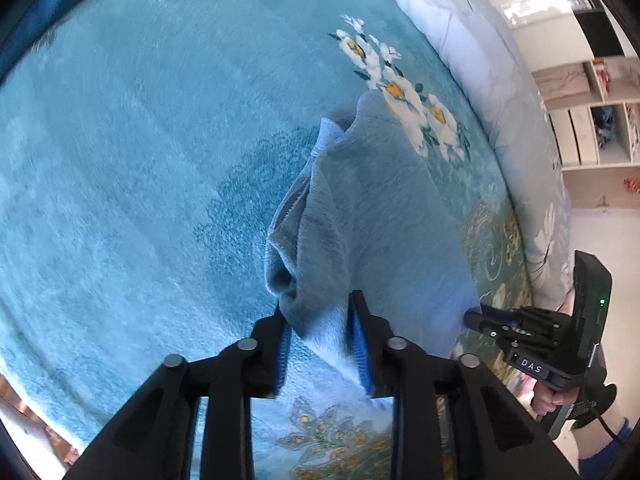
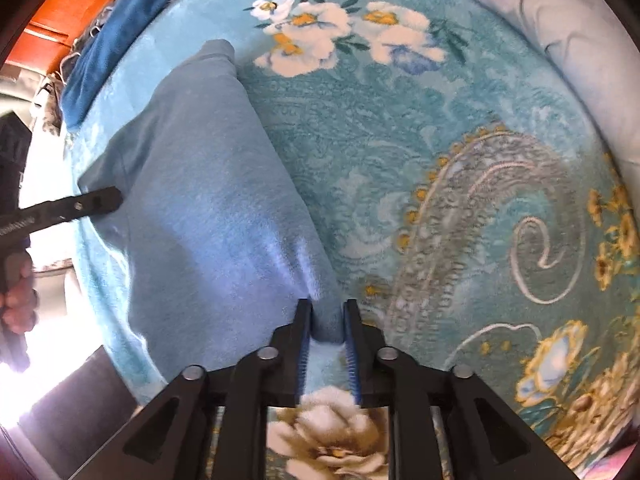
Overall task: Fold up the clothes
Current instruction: 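Grasp the end of the folded light blue sweater with both tools and lift, then open both tools and set the sweater end back on the blanket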
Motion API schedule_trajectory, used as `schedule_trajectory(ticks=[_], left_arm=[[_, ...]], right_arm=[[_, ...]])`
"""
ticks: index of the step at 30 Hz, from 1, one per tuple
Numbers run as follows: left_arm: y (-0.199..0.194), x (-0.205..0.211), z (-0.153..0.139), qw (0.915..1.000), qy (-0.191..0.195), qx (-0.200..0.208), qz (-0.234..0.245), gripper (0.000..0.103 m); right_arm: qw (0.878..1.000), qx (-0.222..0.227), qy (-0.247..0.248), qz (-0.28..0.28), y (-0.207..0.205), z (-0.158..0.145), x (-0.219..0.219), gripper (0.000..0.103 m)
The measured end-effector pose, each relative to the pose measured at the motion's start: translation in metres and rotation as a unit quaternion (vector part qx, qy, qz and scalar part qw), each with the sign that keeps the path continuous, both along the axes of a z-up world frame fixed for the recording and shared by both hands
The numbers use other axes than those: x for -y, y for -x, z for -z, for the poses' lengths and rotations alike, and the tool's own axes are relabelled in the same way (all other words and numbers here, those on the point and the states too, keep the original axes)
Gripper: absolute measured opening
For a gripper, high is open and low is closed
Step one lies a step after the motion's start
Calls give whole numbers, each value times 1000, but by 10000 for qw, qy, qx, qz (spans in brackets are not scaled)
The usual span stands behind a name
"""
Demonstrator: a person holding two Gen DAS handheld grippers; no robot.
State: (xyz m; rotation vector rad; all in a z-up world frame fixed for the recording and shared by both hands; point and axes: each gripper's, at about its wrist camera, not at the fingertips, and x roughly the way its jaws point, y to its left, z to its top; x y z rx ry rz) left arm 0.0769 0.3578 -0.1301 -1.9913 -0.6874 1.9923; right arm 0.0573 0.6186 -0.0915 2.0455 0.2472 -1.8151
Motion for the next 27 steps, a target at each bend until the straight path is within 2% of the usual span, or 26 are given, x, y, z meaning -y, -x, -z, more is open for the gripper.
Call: schedule_trajectory(ticks=[3,5,8,10,15,18,21,23,24,27], left_arm=[[0,3,-12,9998,84,-165,80,60],[1,6,-21,9994,139,-249,185,64],[4,10,-35,9976,405,-377,418,66],[7,13,-44,9956,607,-483,525,66],[16,0,-68,9838,855,-997,1219,66],[15,-23,-65,9721,831,-1091,1903,66],[13,-41,-51,9624,825,-1006,2384,66],[10,-50,-43,9537,866,-1001,2701,66],[8,-53,-40,9499,875,-1005,2826,66],[7,-56,-32,9416,860,-992,3101,66]], right_arm=[[9996,-121,80,230,-8,-11,-16,41],[9980,-283,169,532,-11,-22,-27,60],[9916,-569,314,1115,-19,-38,-45,70],[9829,-759,381,1632,-23,-47,-44,71],[9480,-1000,705,2938,-77,-64,-28,70],[9344,-935,904,3315,-95,-55,-3,70],[9290,-837,1080,3439,-106,-55,24,69],[9307,-834,1088,3392,-106,-50,44,53],[9316,-834,1088,3366,-106,-48,54,50],[9293,-770,985,3474,-101,-33,69,26]])
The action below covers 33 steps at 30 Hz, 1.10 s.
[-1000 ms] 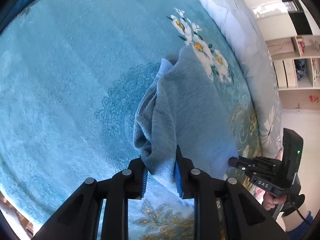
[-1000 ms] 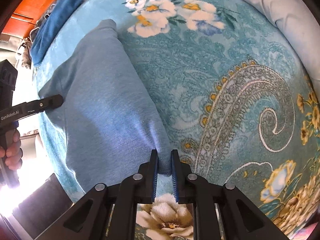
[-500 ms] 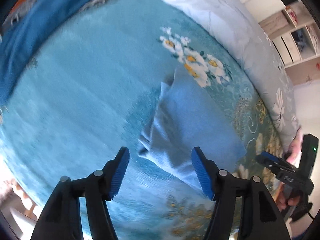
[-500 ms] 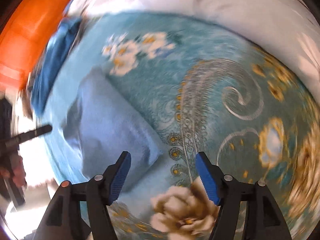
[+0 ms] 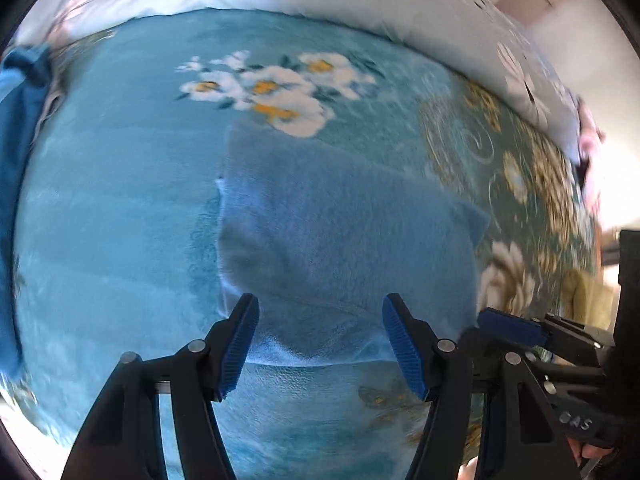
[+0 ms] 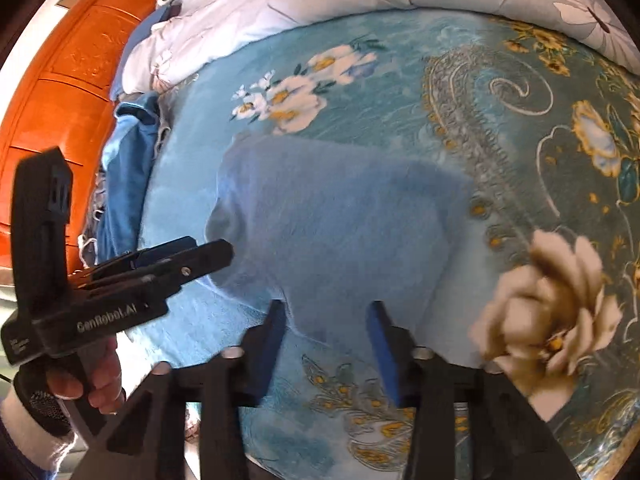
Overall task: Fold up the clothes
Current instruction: 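Open both tools and set the sweater end back on the blanket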
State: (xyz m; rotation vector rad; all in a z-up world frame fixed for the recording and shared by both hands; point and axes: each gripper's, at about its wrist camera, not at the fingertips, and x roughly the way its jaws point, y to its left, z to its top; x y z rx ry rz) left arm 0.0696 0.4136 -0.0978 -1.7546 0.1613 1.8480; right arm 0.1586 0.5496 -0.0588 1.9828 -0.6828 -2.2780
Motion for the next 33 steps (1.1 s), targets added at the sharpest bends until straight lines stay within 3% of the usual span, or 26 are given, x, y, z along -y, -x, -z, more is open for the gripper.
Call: schedule_trajectory(ticks=[1,2,11,15,19,21,23,27,33], left_arm=[[0,-1,3,10000,8,12,95,66],[1,-1,6,9998,10,47,174,66],[3,7,41,9981,140,469,371,65],[7,7,33,9978,35,485,441,65],[20,13,18,9979,-330,480,267,66],[31,19,13,9976,-538,436,67,66],[42,25,18,9971,-584,475,-83,67],[56,33,38,9955,-571,716,-244,77],[72,37,71,9898,-731,1197,-258,77]], right_arm=[[10000,56,3,81,1,6,2,14],[9998,111,-10,190,1,12,3,11],[9959,593,-39,685,-11,47,-2,11],[9961,453,60,754,-16,40,-7,11],[9971,18,32,758,-19,17,-19,12],[9968,-200,-63,766,-20,7,-28,17],[9966,-249,-58,786,-20,9,-37,51],[9959,-124,31,899,-20,23,-51,58],[9928,40,356,1140,-17,51,-65,59]])
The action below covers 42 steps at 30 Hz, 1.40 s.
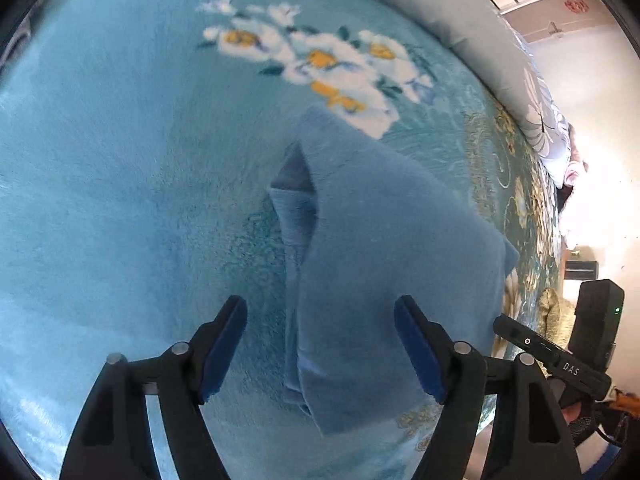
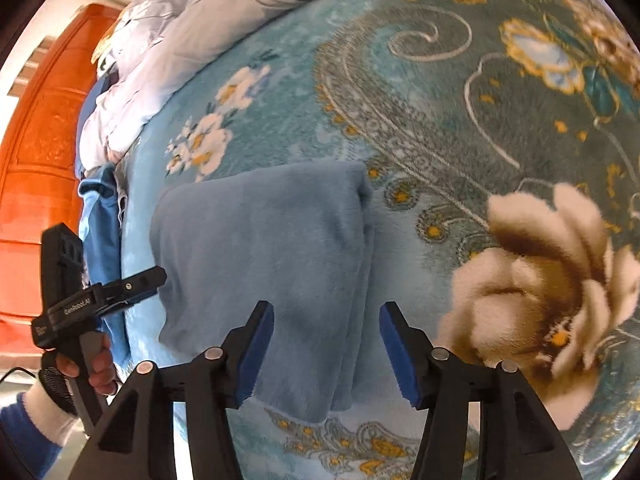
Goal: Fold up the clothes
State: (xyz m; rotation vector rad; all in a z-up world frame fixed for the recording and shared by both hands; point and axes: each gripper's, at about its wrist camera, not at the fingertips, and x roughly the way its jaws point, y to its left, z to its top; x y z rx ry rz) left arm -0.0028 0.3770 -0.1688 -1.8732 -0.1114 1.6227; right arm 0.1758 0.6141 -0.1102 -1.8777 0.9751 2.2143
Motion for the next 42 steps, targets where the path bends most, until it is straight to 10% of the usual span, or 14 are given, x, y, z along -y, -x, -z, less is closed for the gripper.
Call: schedule_trajectory(ticks=[15,20,34,42], left_arm=[[7,-21,9,9985,-440,158,285,76],[6,-27,11,9987,-432,184,201,75],[-2,-23,2,9994,-238,35,-261,22],[-7,-11,-18,9993,-214,20,-316,19]], right_arm=[[9990,52,360,274,4,20,-6,59],[9984,135,426,337,8,23,-4,45],[9984,457,184,274,25,12,11,14],[9989,450,45,138,25,-14,18,13]])
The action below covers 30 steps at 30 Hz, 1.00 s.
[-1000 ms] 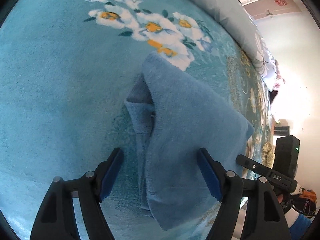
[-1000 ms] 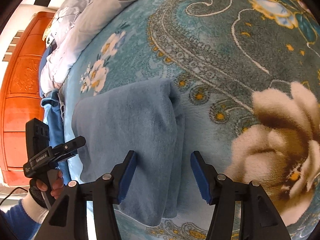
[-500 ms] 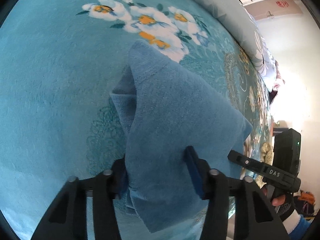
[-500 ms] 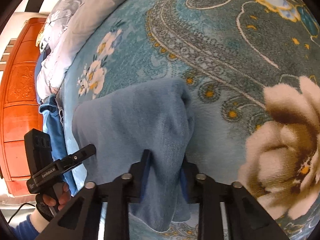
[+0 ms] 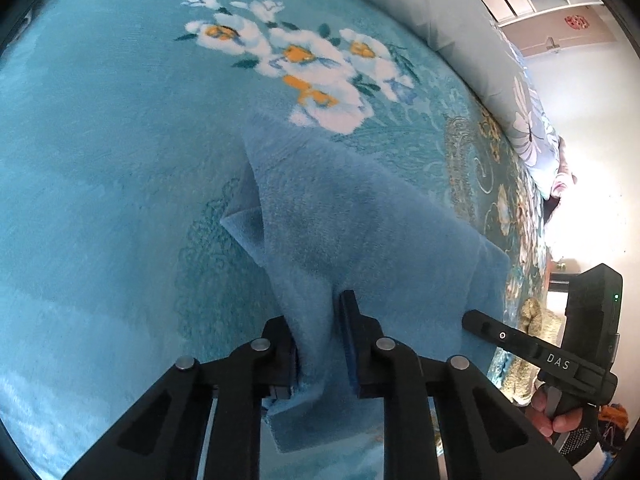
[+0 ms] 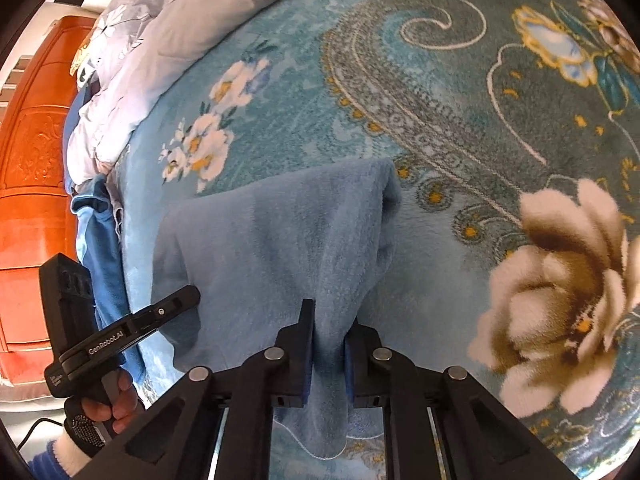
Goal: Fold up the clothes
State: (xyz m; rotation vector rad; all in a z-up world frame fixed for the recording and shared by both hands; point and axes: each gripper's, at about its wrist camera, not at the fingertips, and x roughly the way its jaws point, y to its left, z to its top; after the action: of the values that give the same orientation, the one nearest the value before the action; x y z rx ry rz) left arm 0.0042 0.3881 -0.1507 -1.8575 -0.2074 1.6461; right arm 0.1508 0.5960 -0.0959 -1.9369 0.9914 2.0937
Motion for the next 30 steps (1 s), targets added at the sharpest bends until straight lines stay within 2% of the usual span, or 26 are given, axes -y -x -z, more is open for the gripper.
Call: schedule_trajectory(ticks=[7,12,18,25,30], left_arm=[[-21,15,-31,9999,-66,2,115,19],[-37,10,-55,9994,-195,-43,290,19],[-64,-7,-90,9967,-321,-181,720,19],[-99,-53,-132,9906,-431,-400,1235,19],[-128,-101,-156,9855,-514,-608,1499,19]], right_arm=[[10000,-39,-84,24,-16,-35,5,13],[9998,-62,-148,151,-37,-66,4,13],[9989,-125,-278,356,-70,-103,-7,13],[9962,-298,-479,670,-117,-143,-42,13],[9946,-416,-522,795,-151,-157,-81,12]])
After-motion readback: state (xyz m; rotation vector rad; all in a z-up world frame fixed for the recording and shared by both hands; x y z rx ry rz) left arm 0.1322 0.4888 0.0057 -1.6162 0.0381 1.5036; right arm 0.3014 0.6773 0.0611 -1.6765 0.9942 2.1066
